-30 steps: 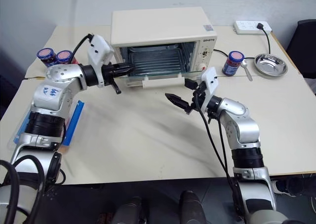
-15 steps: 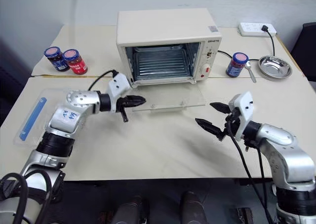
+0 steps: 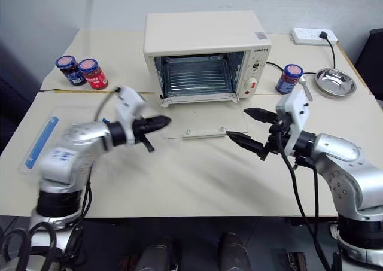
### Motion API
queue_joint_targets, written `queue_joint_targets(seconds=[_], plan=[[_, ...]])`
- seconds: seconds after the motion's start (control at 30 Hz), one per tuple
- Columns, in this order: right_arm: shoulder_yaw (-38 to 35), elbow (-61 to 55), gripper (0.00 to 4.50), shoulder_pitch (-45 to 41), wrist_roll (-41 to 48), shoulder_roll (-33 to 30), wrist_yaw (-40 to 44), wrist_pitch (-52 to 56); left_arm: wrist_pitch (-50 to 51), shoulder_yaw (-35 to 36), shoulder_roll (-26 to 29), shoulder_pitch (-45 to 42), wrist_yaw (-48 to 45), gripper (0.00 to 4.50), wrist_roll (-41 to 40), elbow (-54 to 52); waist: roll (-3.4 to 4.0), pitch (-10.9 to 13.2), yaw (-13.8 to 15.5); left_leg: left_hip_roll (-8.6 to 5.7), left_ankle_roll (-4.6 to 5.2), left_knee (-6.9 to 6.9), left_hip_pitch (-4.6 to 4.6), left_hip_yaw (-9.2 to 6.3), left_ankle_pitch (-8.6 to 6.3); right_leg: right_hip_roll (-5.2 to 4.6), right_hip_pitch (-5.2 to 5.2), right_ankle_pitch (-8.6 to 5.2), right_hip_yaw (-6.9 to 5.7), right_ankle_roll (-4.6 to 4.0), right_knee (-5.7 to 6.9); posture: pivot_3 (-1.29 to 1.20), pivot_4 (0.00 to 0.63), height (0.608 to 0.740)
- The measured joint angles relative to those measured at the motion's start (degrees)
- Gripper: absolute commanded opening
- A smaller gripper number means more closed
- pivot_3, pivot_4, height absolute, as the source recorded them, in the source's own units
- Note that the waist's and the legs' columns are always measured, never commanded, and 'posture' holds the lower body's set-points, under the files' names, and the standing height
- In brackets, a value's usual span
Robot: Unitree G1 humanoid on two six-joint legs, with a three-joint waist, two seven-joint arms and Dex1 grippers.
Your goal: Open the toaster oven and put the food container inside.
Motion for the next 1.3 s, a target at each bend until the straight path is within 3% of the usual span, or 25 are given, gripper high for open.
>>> queue_joint_targets(seconds=[0.07, 0.2, 0.3, 0.4, 0.5, 0.63, 0.77, 0.9, 1.0, 1.13, 1.3], plan=[[1.2, 1.5, 4.50, -1.4, 0.1, -0.2, 1.6, 0.0, 9.3, 8.3, -2.7, 0.7, 3.2, 1.71, -2.6, -7.2, 0.00, 0.0, 0.0, -0.01, 0.00, 0.00, 0.00, -0.01, 0.00, -0.01, 0.01, 0.00, -0.01, 0.00, 0.00, 0.00, 0.150, 0.740], [4.8, 6.1, 4.50, -6.3, 0.1, -1.2, 6.4, 0.0, 27.5, 27.2, -16.8, 0.5, 11.0, 2.91, -0.8, -23.8, -0.05, 0.0, 0.1, -0.03, 0.00, 0.04, -0.01, -0.08, 0.00, -0.01, 0.09, 0.00, -0.06, 0.00, -0.05, 0.00, 0.150, 0.740], [6.8, 9.5, 4.50, -9.4, 0.0, -1.3, 9.8, -0.1, 30.4, 37.5, -24.4, -0.8, 19.5, 3.78, 1.8, -29.7, -0.21, 0.1, 0.2, -0.02, -0.03, 0.06, 0.00, -0.14, 0.02, -0.01, 0.12, 0.00, -0.09, 0.00, -0.05, 0.00, 0.150, 0.740], [8.8, 11.4, 4.50, -10.8, -1.2, -1.3, 11.8, -1.5, 30.7, 46.5, -24.6, -5.3, 26.1, 4.46, 2.5, -30.2, -0.27, 0.0, 0.1, -0.01, -0.07, 0.04, 0.00, -0.14, 0.03, 0.00, 0.12, 0.00, -0.10, 0.00, -0.05, 0.00, 0.150, 0.740], [10.7, 14.0, 4.50, -12.4, -2.9, -0.3, 13.0, -2.9, 30.6, 56.9, -24.8, -9.6, 33.6, 4.46, 1.1, -30.5, -0.27, 0.0, 0.1, -0.02, -0.08, 0.02, 0.01, -0.15, 0.01, -0.03, 0.11, 0.01, -0.09, 0.00, -0.06, 0.00, 0.150, 0.740], [12.3, 15.7, 4.50, -13.7, -3.8, 0.8, 14.1, -3.7, 30.4, 67.7, -27.1, -8.5, 44.7, 4.46, -5.9, -30.6, -0.32, 0.0, 0.1, -0.01, -0.10, -0.02, -0.01, -0.57, -0.04, -0.05, 0.08, 0.01, -0.09, -0.01, -0.07, 0.00, 0.150, 0.740], [12.5, 16.1, 4.50, -13.7, -4.2, 1.1, 14.4, -3.8, 20.2, 67.1, -27.5, 6.3, 58.0, 4.46, -30.1, -30.4, -0.37, 0.0, 0.0, 0.20, -0.13, 0.01, 0.01, -0.69, -0.09, -0.17, 0.09, 0.02, -0.09, -0.03, 0.00, 0.00, 0.150, 0.740], [12.4, 15.8, 4.50, -13.1, -4.2, 1.2, 14.2, -3.7, 3.9, 59.0, -28.3, 22.6, 76.2, 4.46, -54.1, -30.6, -0.41, 0.0, 0.1, 0.11, -0.07, 0.05, 0.13, -0.70, -0.07, -0.32, 0.20, 0.03, -0.06, -0.05, 0.07, 0.00, 0.150, 0.740], [12.3, 15.1, 4.50, -12.4, -4.2, 1.3, 13.9, -3.5, -6.9, 51.4, -23.6, 32.1, 85.3, 4.46, -65.5, -30.7, -0.41, 0.0, 0.1, 0.05, -0.06, 0.05, 0.20, -0.70, -0.06, -0.39, 0.25, -0.01, -0.03, -0.12, 0.04, 0.00, 0.150, 0.740], [12.1, 13.8, 4.50, -11.5, -4.1, 1.3, 12.5, -3.3, -18.1, 41.0, -22.2, 39.6, 93.3, 4.46, -70.0, -30.5, -0.38, 0.0, 0.1, -0.10, -0.02, 0.02, 0.31, -0.67, -0.07, -0.40, 0.34, -0.03, -0.03, -0.17, -0.16, 0.00, 0.150, 0.740], [11.1, 11.2, 4.50, -8.8, -3.6, 1.6, 9.9, -2.6, -27.7, 32.0, -18.7, 40.3, 99.0, 4.46, -69.8, -26.4, -0.36, 0.0, 0.1, -0.16, -0.02, 0.00, 0.31, -0.62, -0.07, -0.24, 0.38, -0.06, -0.06, -0.23, -0.21, 0.00, 0.150, 0.740]])
